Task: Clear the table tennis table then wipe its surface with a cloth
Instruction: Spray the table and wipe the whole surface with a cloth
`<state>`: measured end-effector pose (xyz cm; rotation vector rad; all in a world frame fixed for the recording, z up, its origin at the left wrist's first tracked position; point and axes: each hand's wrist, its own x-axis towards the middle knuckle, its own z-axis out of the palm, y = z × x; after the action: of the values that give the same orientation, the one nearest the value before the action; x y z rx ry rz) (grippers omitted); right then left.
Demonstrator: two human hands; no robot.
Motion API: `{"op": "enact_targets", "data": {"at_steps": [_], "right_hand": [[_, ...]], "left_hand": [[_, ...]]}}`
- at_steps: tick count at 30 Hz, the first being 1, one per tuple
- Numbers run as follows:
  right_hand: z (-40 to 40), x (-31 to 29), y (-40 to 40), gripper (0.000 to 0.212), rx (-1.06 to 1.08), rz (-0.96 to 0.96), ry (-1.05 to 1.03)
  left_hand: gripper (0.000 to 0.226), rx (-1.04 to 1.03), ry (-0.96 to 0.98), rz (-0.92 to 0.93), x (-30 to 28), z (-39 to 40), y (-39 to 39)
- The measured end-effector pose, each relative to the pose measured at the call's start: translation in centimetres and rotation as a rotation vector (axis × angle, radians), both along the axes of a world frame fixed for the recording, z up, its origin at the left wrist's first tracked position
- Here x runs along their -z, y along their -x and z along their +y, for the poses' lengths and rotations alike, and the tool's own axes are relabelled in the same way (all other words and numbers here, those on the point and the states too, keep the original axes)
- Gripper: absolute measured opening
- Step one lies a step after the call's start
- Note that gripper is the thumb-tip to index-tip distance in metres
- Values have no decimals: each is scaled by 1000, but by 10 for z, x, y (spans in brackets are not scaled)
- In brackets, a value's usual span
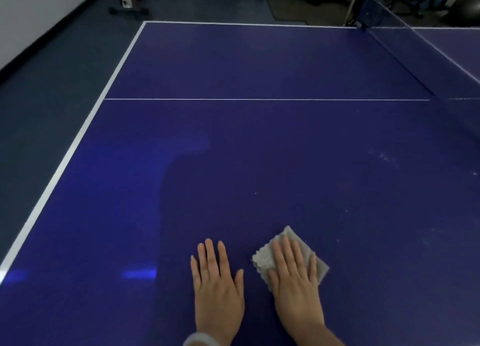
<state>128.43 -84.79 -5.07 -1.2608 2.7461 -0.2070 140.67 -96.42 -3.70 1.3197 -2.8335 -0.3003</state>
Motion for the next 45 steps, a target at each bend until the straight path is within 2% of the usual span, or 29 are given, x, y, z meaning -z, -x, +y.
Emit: {"op": "enact_targets", "data": {"at_steps": [2, 3, 5, 7, 12, 17, 19, 21, 23, 25, 29, 31, 35, 36, 38, 42, 43, 45], "right_hand": [[4, 0, 30, 57, -199, 25, -50], [5, 2, 50, 57, -198, 47, -54], [6, 5, 80, 59, 13, 18, -47], [1, 7, 76, 61, 182, -12, -34], [-32, 2, 26, 59, -123, 18, -21], [-121, -6, 64, 55, -218, 29, -120], [-146, -9, 100, 53, -164, -50, -217], [-150, -17, 130, 56, 9, -117, -262], [-138, -20, 136, 57, 176, -135, -241], [-120, -18, 109, 57, 181, -94, -203], [-67, -5, 48, 58, -215, 8, -101], [-40, -1, 67, 59, -269, 25, -134], [-9, -6, 105, 57, 295, -79, -115], [-10, -7, 96, 57, 352, -85, -109], [-12, -7, 59, 57, 240, -33, -78], [17, -3, 15, 57, -214, 17, -78], [28, -1, 24, 56, -236, 28, -99], [49, 3, 50, 59, -97, 60, -110]], "left_hand": [[70, 3, 22, -25, 5, 2, 1], [70, -1, 25, -38, 6, 3, 2], [69, -18, 30, -54, 8, 5, 3], [69, -28, 45, -53, 8, 5, 3], [68, -28, 45, -40, 11, 6, 3], [67, -43, 33, -47, 8, 6, 5], [67, -48, 38, -51, 9, 7, 5], [67, -55, 40, -53, 9, 7, 4], [67, -54, 33, -56, 9, 7, 4], [67, -52, 33, -56, 9, 7, 4], [67, -43, 39, -57, 8, 7, 4], [67, -44, 40, -58, 8, 7, 3], [67, -48, 36, -62, 7, 8, 4], [67, -51, 38, -62, 7, 8, 4], [68, -55, 40, -64, 7, 8, 4], [68, -55, 38, -75, 5, 8, 4], [68, -57, 36, -74, 5, 7, 4], [68, -52, 31, -79, 2, 8, 5]]}}
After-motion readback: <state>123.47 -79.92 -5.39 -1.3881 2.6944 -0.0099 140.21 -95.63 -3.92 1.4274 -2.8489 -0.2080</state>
